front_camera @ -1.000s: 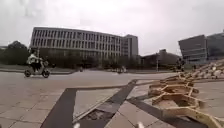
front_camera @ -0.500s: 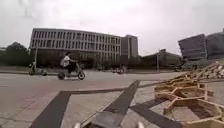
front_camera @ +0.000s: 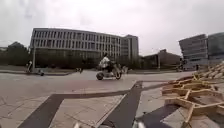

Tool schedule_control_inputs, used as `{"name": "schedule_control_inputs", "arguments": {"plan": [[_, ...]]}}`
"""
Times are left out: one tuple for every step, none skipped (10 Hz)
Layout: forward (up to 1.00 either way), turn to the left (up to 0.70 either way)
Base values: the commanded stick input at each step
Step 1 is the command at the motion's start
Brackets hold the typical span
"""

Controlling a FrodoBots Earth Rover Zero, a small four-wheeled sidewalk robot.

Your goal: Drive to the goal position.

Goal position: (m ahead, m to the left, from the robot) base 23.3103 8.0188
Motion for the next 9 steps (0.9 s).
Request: {"name": "schedule_control_inputs", "arguments": {"plan": [[0.85, 0.00], [0.85, 0.00], [0.85, 0.00], [0.85, 0.00], [0.85, 0.00], [0.85, 0.00], [0.85, 0.00], [0.85, 0.02], [0.85, 0.06]]}}
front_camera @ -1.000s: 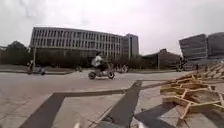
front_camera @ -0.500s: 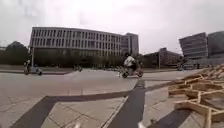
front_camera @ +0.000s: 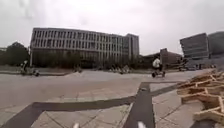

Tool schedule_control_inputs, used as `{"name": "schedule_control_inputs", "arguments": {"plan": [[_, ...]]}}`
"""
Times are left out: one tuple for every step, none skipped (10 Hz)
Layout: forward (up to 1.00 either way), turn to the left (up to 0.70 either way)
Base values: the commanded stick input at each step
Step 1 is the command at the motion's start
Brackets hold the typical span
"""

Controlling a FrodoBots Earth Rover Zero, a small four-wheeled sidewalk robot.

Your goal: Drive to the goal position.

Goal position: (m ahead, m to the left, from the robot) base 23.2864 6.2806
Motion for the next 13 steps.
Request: {"name": "schedule_control_inputs", "arguments": {"plan": [[0.85, 0.22], [0.85, 0.30], [0.85, 0.31], [0.85, 0.26], [0.85, 0.05], [0.85, 0.00], [0.85, 0.00], [0.85, 0.00], [0.85, 0.00], [0.85, 0.00], [0.85, 0.00], [0.85, 0.00], [0.85, 0.00]]}}
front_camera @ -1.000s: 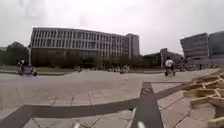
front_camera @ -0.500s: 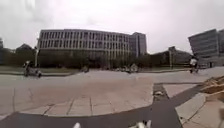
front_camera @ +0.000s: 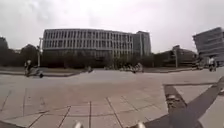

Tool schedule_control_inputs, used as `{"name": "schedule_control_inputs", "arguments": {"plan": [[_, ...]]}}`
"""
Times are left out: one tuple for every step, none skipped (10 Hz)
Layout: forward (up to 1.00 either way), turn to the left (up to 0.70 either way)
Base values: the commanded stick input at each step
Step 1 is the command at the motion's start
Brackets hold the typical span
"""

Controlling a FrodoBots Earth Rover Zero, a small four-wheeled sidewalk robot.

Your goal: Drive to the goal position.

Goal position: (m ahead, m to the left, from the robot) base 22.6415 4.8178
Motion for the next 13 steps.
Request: {"name": "schedule_control_inputs", "arguments": {"plan": [[0.85, 0.00], [0.85, 0.00], [0.85, 0.00], [0.85, 0.00], [0.85, 0.00], [0.85, 0.00], [0.85, 0.00], [0.85, 0.00], [0.85, 0.00], [0.85, 0.00], [0.85, 0.00], [0.85, 0.00], [0.85, 0.00]]}}
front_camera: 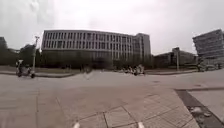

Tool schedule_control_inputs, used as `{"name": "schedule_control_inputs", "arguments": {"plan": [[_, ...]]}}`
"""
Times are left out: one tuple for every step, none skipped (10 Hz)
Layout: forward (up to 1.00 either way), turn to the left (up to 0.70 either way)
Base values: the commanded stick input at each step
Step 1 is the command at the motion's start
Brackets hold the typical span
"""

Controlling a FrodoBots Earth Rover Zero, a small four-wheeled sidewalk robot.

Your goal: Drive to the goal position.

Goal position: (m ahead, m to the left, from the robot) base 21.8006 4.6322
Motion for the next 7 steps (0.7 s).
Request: {"name": "schedule_control_inputs", "arguments": {"plan": [[0.85, 0.00], [0.85, 0.00], [0.85, 0.00], [0.85, 0.00], [0.85, 0.00], [0.85, 0.00], [0.85, 0.00]]}}
